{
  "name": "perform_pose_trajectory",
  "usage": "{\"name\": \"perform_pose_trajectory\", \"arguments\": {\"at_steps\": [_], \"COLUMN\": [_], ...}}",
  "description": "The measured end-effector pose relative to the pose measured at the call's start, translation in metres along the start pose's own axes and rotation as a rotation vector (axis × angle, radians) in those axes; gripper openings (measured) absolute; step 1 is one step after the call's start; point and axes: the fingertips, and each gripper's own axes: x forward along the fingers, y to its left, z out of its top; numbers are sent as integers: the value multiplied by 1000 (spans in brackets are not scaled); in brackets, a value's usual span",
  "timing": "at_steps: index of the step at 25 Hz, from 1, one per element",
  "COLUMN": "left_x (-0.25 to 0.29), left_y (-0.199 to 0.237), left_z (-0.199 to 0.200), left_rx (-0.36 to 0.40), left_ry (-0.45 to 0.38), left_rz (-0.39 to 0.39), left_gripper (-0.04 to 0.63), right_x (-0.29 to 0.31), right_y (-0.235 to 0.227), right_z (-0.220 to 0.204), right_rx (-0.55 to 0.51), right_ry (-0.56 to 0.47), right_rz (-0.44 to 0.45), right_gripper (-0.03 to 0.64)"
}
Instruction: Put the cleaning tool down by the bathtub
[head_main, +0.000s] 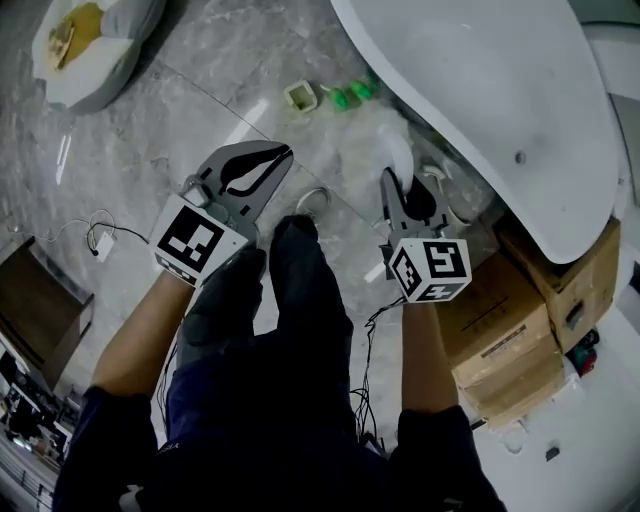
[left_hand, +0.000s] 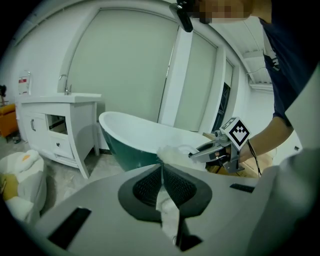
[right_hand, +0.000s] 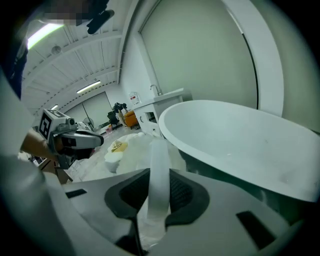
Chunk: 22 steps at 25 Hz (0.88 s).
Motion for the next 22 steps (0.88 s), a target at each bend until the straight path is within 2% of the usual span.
{"name": "perform_pose_trajectory", "arguments": {"at_steps": [14, 22], "left_x": [83, 139], "left_y": [55, 85], "left_z": [-177, -256], "left_rx": [20, 56], "left_ry": [49, 71], "left_rz": [-21, -24], "left_gripper": [37, 37], "right_x": [150, 215], "right_y": [-25, -59], "right_z": [-147, -232], "right_rx": [-94, -121], "right_ry": [78, 107], "right_rz": [17, 3], "right_gripper": [94, 94]}}
